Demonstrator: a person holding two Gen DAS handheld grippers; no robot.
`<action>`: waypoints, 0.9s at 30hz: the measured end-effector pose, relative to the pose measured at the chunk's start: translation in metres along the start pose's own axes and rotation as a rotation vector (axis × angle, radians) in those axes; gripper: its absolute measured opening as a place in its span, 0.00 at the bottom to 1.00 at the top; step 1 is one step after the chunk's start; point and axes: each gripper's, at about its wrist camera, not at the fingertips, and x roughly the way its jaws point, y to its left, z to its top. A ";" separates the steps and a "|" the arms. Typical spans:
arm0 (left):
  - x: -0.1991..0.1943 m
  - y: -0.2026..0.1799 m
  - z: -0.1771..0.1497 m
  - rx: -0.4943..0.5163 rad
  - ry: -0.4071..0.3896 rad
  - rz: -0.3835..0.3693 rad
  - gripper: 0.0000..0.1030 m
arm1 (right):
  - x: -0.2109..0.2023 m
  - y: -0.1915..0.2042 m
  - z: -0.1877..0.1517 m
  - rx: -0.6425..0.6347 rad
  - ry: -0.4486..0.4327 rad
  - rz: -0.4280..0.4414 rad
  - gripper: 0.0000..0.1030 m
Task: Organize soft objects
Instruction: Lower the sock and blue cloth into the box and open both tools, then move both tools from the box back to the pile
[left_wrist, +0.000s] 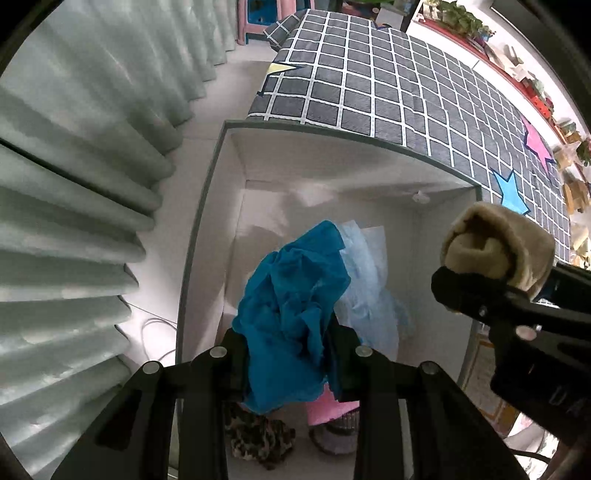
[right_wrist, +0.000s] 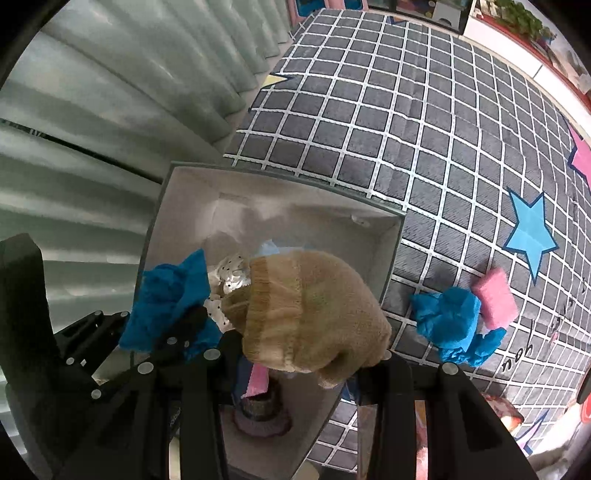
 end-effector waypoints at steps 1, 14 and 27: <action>0.001 0.000 0.001 -0.001 0.002 0.000 0.32 | 0.002 0.000 0.001 0.003 0.004 0.004 0.41; 0.010 -0.009 0.008 0.014 0.016 -0.007 0.42 | 0.015 -0.004 0.005 0.035 0.038 0.051 0.41; 0.002 -0.011 0.000 0.004 0.024 -0.027 0.89 | -0.002 -0.026 0.005 0.114 0.033 0.115 0.81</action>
